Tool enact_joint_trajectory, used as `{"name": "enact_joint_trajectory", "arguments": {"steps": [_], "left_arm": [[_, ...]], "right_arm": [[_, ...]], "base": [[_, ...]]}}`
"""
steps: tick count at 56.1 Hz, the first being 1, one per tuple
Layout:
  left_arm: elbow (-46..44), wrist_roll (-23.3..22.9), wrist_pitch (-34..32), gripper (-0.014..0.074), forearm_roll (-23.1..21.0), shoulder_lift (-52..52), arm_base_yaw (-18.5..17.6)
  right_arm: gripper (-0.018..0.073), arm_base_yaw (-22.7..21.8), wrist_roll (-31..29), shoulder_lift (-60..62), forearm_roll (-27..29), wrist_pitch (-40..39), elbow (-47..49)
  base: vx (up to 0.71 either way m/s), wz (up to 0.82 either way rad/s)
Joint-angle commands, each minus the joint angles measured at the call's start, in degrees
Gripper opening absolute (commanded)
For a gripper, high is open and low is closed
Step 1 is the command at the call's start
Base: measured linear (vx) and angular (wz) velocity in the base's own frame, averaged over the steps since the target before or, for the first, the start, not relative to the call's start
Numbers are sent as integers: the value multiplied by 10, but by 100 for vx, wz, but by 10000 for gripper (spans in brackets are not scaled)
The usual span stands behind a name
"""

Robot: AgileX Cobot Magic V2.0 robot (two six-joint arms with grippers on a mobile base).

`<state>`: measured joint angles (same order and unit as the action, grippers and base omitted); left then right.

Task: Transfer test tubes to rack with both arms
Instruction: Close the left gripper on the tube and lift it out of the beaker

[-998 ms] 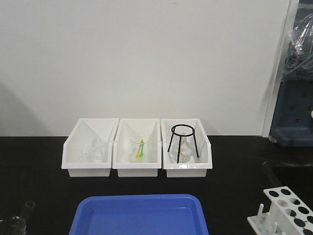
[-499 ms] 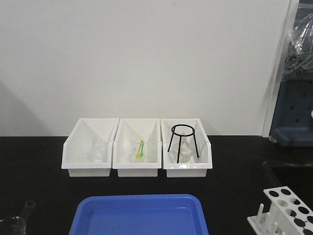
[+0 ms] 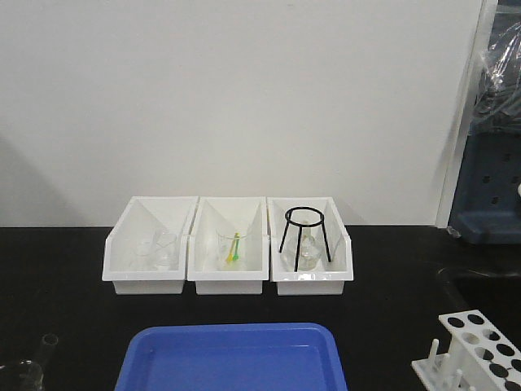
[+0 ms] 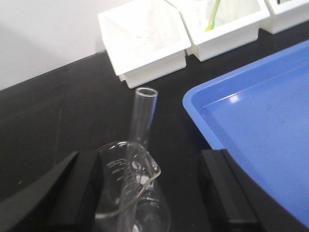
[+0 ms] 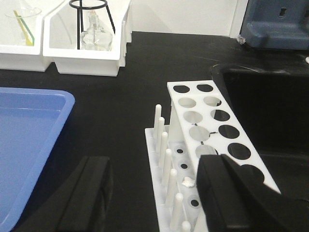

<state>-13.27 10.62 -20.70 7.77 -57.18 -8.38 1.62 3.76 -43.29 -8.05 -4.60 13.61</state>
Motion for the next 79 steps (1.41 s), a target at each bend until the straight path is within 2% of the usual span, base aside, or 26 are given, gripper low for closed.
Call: {"name": "enact_joint_trajectory", "arguments": {"steps": [1,15,27,33,46,56,69,79], "left_arm": [[-19,-7,-111,546,16,-49,0],[-20,11,-269,546,-30,-169,0],[-20,23,-316,546,-36,-221,0],[-21,40,-341,546,-56,-235,0],[-78,41,-307,546,-59,-257,0],[-134,45,-257,546,-60,-287,0],[-139,46,-247,546,-60,-317,0],[-139,61,-268,541,-66,-326,0]], "right_arm": [[463,1,1,-2,-2,-49,20],[463,1,0,-2,-2,-49,20],[463,1,-1,-2,-2,-49,20],[463,1,-1,-2,-2,-48,20],[463,1,-1,-2,-2,-48,20],[463,1,-1,-2,-2,-48,20],[463,1,-2,-2,-2,-47,20],[463,1,-2,-2,-2,-46,20]], "base": [[0,0],[0,0],[0,0],[0,0],[0,0],[0,0],[0,0],[0,0]]}}
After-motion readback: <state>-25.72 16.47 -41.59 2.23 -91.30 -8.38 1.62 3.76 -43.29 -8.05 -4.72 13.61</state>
